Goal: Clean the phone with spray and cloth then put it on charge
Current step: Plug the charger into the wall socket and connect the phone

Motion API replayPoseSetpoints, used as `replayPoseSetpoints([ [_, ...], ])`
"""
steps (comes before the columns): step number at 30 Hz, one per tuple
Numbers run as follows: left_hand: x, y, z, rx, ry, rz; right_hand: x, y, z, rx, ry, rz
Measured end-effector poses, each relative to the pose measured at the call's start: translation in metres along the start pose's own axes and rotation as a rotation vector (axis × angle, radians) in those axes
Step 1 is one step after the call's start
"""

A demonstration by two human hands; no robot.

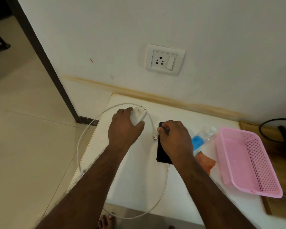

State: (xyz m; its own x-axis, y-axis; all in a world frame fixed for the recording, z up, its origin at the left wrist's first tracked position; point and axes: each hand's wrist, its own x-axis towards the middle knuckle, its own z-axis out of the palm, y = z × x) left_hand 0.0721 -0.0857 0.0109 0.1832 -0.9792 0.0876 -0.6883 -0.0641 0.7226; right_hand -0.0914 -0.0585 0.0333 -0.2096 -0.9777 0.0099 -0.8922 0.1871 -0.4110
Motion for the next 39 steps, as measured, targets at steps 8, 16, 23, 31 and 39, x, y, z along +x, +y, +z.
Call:
replayPoseSetpoints([
  [8,0.0,0.01,-0.009,-0.367,0.058,0.039,0.048,-0.019,0.027,-0.304,-0.169,-0.067],
  [16,0.0,0.013,-0.011,-0.562,0.052,0.092,0.048,-0.026,0.045,-0.331,-0.17,-0.086],
  [23,0.002,0.01,-0.01,-0.707,-0.1,0.072,0.042,-0.029,0.038,-0.123,-0.249,-0.061],
  [31,-0.006,0.032,-0.01,-0.864,-0.181,0.061,0.019,-0.02,-0.002,0.753,-0.35,0.036],
  [39,-0.022,0.047,-0.006,-0.59,-0.172,0.16,-0.002,-0.01,-0.011,1.057,-0.355,0.308],
])
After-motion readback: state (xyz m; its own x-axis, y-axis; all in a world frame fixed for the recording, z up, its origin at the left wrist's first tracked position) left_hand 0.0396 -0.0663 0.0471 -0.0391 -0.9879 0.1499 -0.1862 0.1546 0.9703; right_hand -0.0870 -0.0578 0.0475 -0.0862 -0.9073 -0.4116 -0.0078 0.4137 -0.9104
